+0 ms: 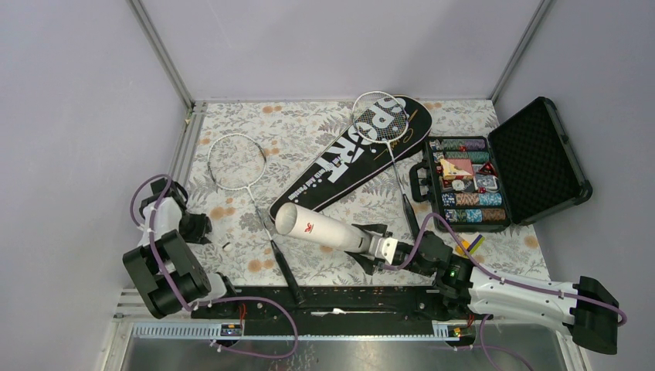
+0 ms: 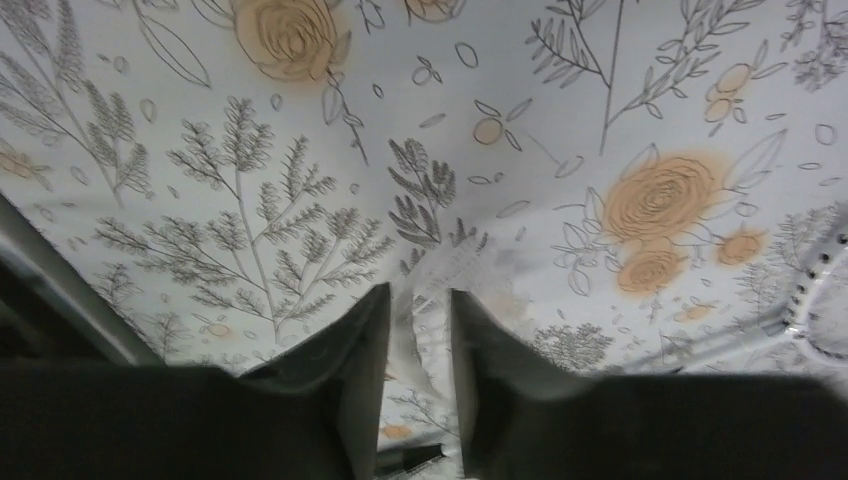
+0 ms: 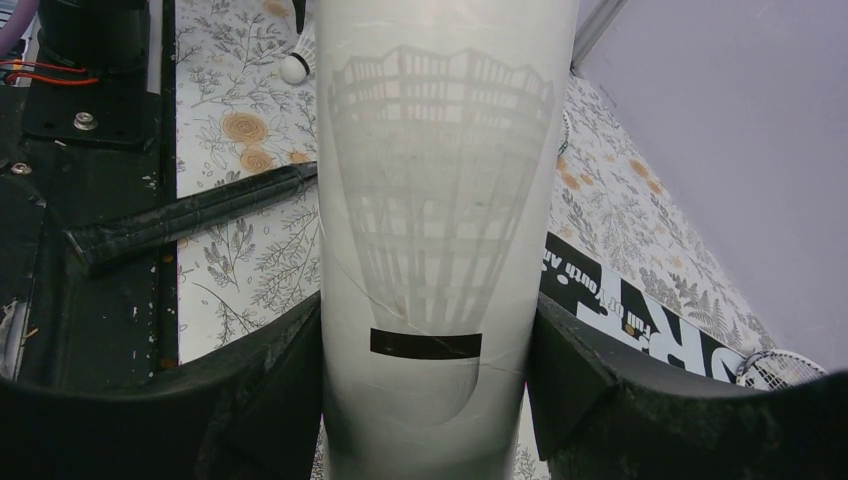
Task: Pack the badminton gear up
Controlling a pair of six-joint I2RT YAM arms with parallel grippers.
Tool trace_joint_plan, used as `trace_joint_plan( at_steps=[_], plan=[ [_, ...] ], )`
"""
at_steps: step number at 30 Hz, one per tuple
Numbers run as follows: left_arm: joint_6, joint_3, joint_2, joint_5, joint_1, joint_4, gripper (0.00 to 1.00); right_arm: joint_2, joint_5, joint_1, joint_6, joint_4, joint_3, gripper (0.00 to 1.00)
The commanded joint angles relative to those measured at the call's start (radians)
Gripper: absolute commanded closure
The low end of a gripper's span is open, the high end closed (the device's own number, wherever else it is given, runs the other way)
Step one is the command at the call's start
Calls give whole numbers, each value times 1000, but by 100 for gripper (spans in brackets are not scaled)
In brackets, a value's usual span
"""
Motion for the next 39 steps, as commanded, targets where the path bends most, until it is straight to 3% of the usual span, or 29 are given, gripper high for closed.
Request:
trace_joint_plan(
  at_steps=[1,3,14,21,29,33,39],
  plan=[
    [-21,19,-45,78,9,-2,81,-27,-19,0,15,52,58,58],
    [-4,62,-69,94,9,-29,100,-34,-22,-1,25,40,68,58],
    [79,213,-321,331,9,-46,100,-23,-19,-1,87,47,49,59],
    [87,179,-530,599,-2,129,100,7,-15,-1,171,103,31,60],
    [97,134,-582,867,-158,293,100,14,30,-1,189,32,25,60],
    [151,182,-557,982,-235,307,100,-14,61,-1,171,-25,23,60],
    [18,248,-559,1047,-442,495,100,-39,93,0,159,-100,25,60]
  ],
)
